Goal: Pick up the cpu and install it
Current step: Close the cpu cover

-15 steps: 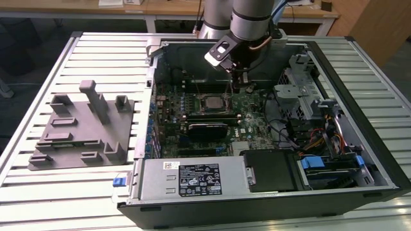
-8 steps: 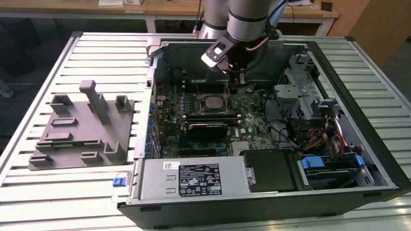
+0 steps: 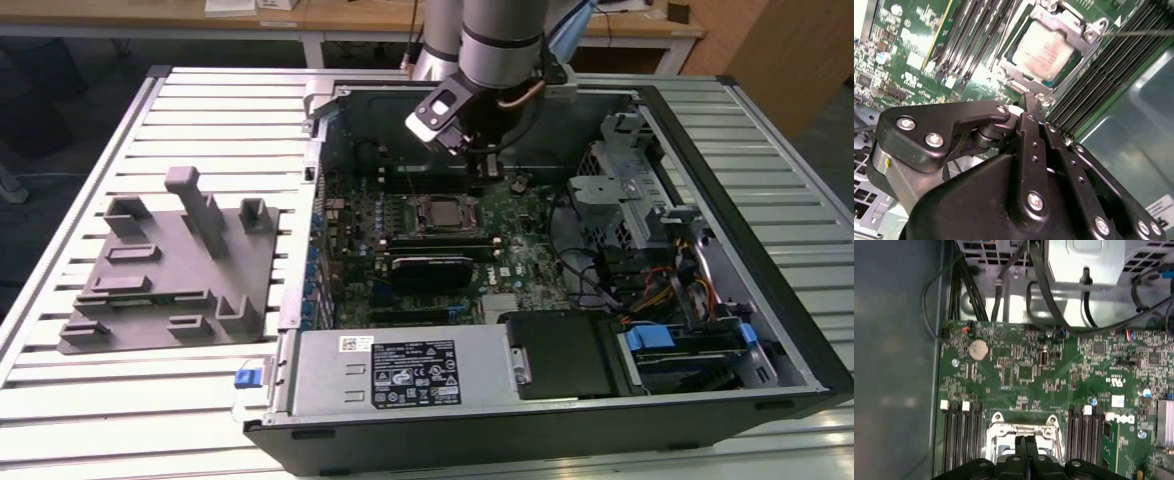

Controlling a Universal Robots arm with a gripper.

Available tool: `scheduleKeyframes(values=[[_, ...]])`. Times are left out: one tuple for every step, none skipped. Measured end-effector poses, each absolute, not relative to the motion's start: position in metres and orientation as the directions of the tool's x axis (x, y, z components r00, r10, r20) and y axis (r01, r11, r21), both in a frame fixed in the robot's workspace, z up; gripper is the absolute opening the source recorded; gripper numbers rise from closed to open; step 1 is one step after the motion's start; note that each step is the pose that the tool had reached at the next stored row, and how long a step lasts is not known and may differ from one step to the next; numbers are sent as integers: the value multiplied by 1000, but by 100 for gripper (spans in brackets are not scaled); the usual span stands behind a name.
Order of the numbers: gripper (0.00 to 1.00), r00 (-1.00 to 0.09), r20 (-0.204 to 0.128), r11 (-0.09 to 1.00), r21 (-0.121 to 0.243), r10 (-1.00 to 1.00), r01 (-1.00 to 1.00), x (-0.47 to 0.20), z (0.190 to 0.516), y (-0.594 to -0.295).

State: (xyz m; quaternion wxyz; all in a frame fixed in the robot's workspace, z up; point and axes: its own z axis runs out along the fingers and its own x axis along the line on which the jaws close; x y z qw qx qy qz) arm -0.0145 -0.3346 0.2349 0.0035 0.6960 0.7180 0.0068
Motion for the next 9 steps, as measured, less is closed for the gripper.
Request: scheduleKeyframes(values=[[11,-31,4,31,15,1000,999,-16,235,-335],[11,-31,4,31,15,1000,999,-19,234,-335],[11,-31,4,31,15,1000,999,-21,234,-335],[11,-31,4,31,15,1000,999,-23,233,-335],[11,-31,4,31,15,1000,999,-25,233,-335],[11,-31,4,31,15,1000,999,-27,233,-335],[11,-31,4,31,15,1000,999,-29,232,-335],[11,-31,4,31,15,1000,999,-31,232,-335],[11,-31,5,31,15,1000,999,-33,231,-335]])
